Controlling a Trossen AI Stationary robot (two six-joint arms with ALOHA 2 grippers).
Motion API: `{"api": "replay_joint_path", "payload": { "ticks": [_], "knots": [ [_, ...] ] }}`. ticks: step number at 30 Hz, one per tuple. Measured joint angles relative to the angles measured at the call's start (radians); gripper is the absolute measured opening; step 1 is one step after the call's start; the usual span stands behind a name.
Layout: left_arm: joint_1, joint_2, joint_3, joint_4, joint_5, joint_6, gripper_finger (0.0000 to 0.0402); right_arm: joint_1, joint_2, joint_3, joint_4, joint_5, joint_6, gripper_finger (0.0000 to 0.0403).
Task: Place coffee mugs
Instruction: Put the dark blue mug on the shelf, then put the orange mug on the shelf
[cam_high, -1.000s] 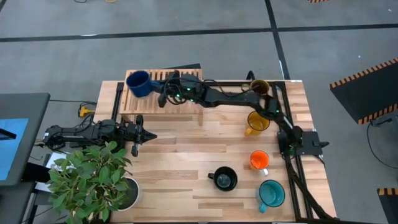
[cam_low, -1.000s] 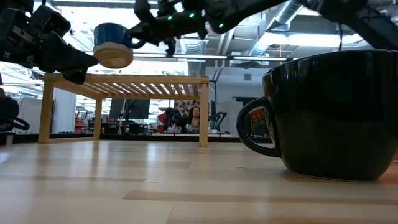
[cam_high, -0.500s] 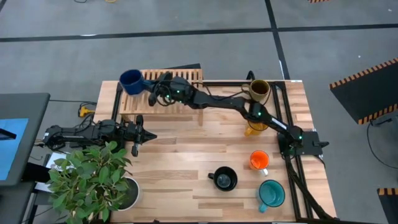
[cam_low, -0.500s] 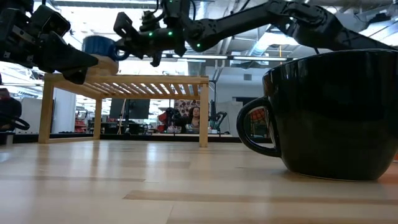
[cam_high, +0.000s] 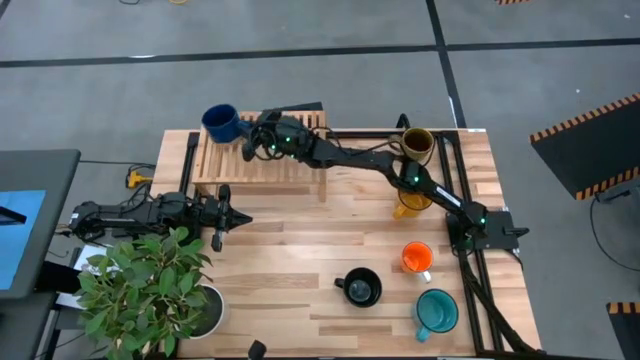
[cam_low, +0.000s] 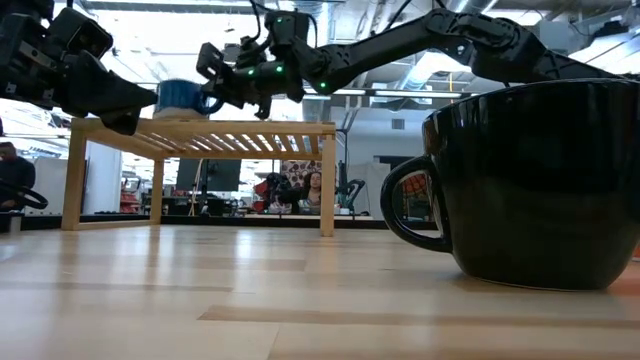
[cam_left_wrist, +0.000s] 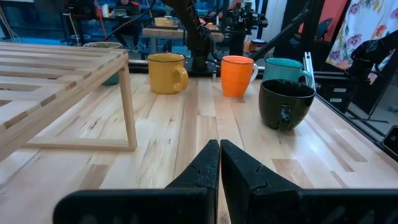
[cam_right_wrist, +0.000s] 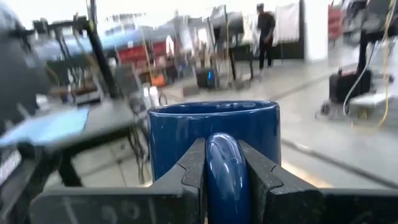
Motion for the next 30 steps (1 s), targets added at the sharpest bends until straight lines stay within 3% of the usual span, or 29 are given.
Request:
{"api": "replay_joint_path", "payload": {
  "ticks": [11,21,25,30],
  "knots": [
    [0.000,0.000,0.000,0.000,0.000,0.000,0.0000,-0.001,0.020,0.001,0.020,0.004,-0.003,0.0083],
    [0.000,0.000,0.000,0.000,0.000,0.000,0.0000,-0.001,0.019,0.000,-0.047,-0.048,0.006,0.0288],
    [0.000,0.000,0.000,0.000,0.000,0.000,0.0000,-0.004,-0.014,-0.002,-0.188,-0.048,-0.021,0.0322],
    [0.000,0.000,0.000,0.000,0.000,0.000,0.0000,-0.017,-0.095,-0.002,-0.408,-0.071,-0.090,0.0332]
  ]
}}
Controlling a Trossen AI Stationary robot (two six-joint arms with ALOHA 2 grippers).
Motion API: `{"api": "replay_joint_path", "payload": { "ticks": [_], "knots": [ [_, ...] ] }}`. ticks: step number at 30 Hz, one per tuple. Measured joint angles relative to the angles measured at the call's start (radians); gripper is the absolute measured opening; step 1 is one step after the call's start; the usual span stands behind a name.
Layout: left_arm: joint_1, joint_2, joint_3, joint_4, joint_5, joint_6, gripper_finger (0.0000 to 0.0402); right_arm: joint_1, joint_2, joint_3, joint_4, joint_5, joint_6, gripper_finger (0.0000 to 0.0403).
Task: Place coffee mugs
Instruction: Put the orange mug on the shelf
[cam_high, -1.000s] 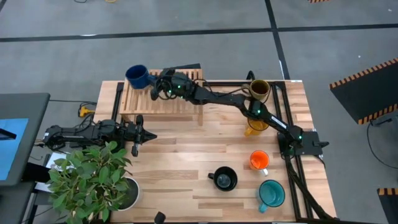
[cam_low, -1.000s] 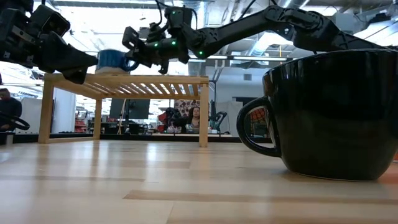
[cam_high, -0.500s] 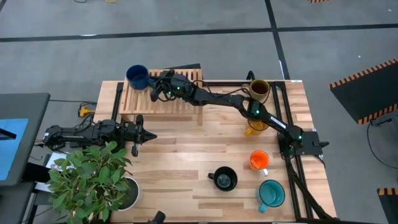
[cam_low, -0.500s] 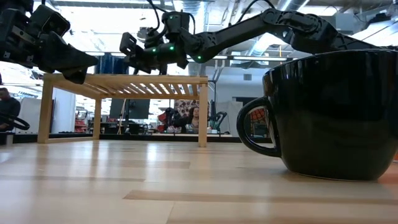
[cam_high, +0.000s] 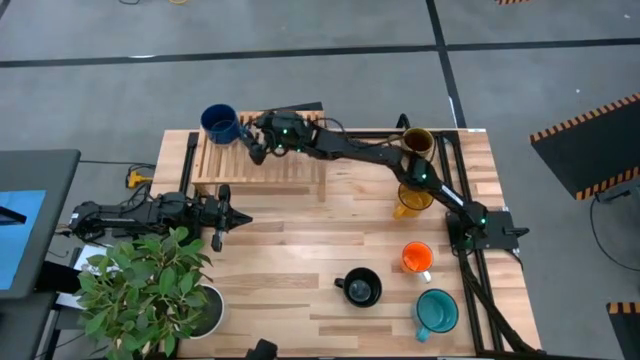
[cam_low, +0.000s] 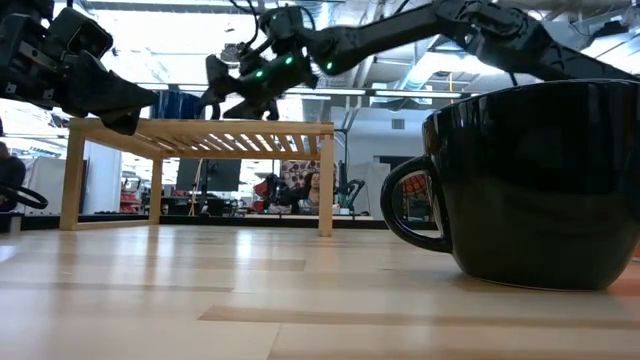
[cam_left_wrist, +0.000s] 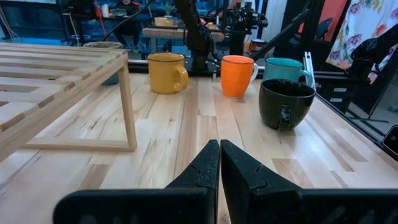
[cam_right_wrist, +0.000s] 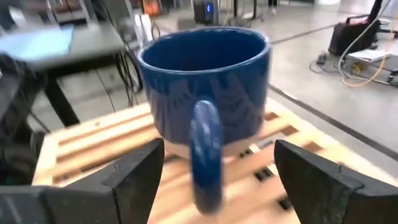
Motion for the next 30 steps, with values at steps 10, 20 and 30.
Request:
{"api": "replay_joint_path", "payload": {
  "ticks": [10,20,30],
  "knots": [
    [0.000,0.000,0.000,0.000,0.000,0.000,0.0000,-0.036,-0.166,0.001,-0.438,-0.254,-0.165,0.0332],
    [0.000,0.000,0.000,0.000,0.000,0.000,0.0000,-0.083,-0.360,-0.066,-0.949,-0.417,-0.308,0.0333],
    [0.000,0.000,0.000,0.001,0.000,-0.009,0.0000,-0.032,-0.831,-0.709,-0.755,-0.381,-0.156,0.0333]
  ]
}}
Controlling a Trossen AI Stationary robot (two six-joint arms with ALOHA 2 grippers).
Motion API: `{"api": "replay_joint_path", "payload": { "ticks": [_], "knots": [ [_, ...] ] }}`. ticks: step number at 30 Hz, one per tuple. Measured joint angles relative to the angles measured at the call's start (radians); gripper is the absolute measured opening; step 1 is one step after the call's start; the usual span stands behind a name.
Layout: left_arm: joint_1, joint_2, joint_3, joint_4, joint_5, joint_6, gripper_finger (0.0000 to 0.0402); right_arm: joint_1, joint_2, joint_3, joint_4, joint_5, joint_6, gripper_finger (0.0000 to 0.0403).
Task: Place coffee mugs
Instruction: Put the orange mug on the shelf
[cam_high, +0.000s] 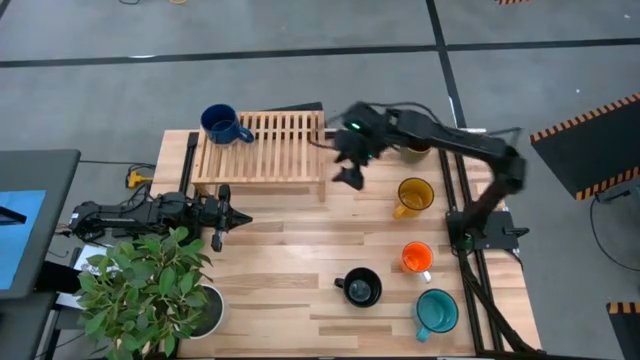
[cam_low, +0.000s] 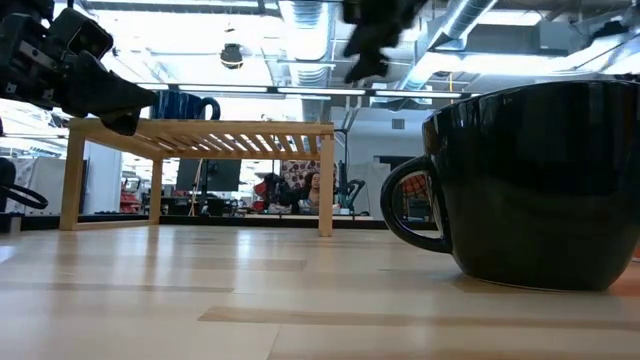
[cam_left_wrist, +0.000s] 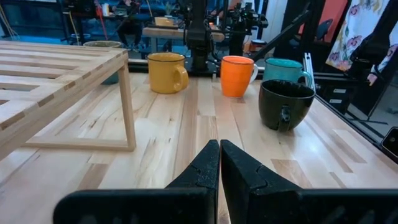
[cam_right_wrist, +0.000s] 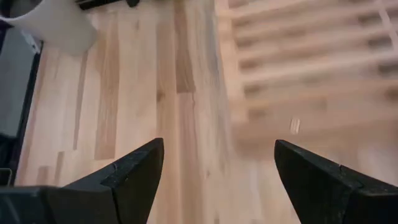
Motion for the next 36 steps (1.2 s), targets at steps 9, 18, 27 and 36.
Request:
{"api": "replay_joint_path", "payload": {
  "ticks": [9,18,27,36],
  "knots": [
    [0.000,0.000,-0.001,0.107,-0.007,-0.025,0.0000,0.146,-0.453,-0.505,0.210,0.202,0.472,0.0333],
    [0.000,0.000,-0.001,0.246,-0.044,-0.436,0.0000,0.268,-0.557,-0.542,0.161,0.292,0.649,0.0333],
    [0.000,0.105,0.102,0.205,-0.114,-0.431,0.0000,0.262,-0.560,-0.542,0.154,0.296,0.540,0.0333],
    [0.000,0.551,0.382,0.163,-0.140,-0.268,0.0000,0.239,-0.627,-0.542,-0.066,0.180,0.516,0.0333]
  ]
}}
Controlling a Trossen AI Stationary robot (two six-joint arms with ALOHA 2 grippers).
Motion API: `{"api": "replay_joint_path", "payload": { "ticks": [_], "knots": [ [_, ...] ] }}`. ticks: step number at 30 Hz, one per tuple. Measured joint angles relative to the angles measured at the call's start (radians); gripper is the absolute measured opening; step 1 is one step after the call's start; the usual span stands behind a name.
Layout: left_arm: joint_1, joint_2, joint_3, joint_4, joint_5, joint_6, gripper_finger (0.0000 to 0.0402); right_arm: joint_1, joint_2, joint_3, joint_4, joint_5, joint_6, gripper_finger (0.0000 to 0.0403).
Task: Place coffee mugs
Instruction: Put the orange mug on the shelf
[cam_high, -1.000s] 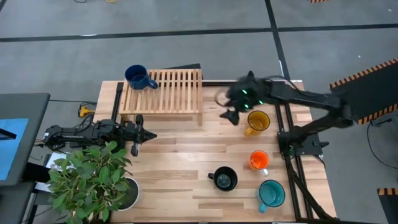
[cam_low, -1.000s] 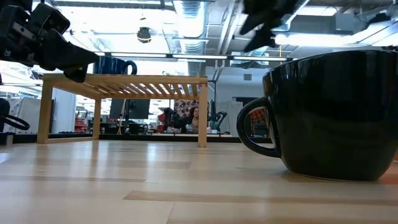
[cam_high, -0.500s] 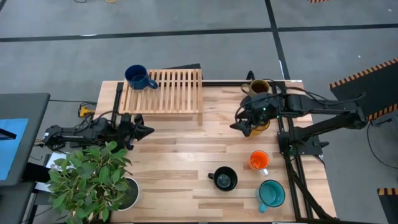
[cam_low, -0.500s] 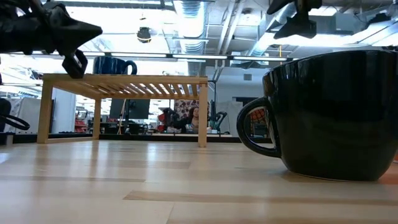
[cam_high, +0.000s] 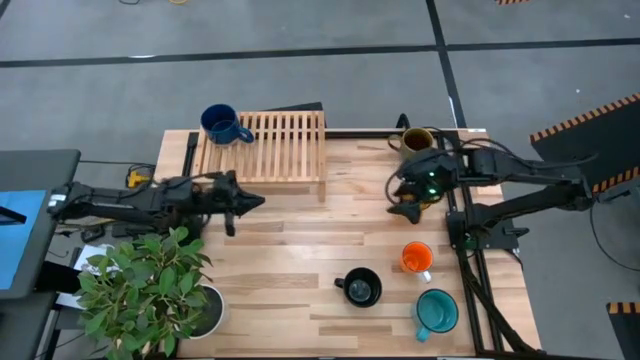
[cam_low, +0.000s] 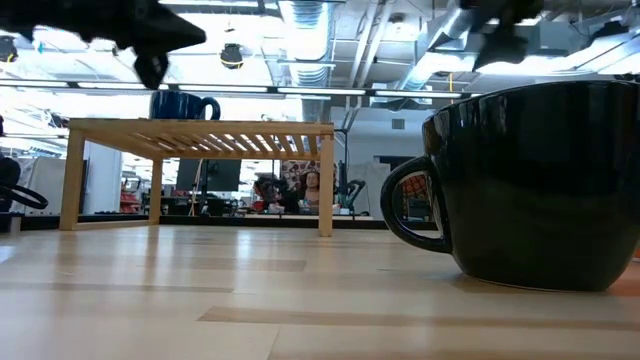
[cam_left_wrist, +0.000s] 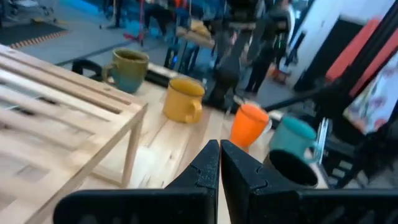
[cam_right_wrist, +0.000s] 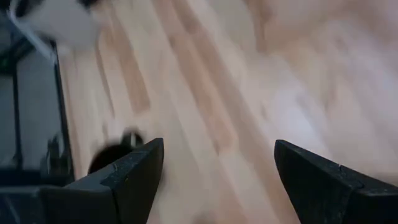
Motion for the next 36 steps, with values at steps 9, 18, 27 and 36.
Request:
{"api": "replay_joint_path", "payload": {
  "ticks": [9,18,27,36],
  "knots": [
    [0.000,0.238,0.177,0.004,-0.053,0.005,0.0000,0.190,-0.132,-0.068,-0.333,-0.091,0.359,0.0333],
    [0.000,0.294,0.212,0.003,-0.125,-0.044,0.0000,0.435,-0.164,-0.280,-0.296,-0.070,0.736,0.0333],
    [0.002,0.295,0.212,-0.017,-0.168,-0.065,0.0027,0.493,-0.127,-0.370,-0.176,0.050,0.924,0.0333],
    [0.009,0.293,0.212,-0.009,-0.183,-0.093,0.0103,0.498,0.001,-0.382,-0.165,0.052,0.968,0.0303]
  ]
}}
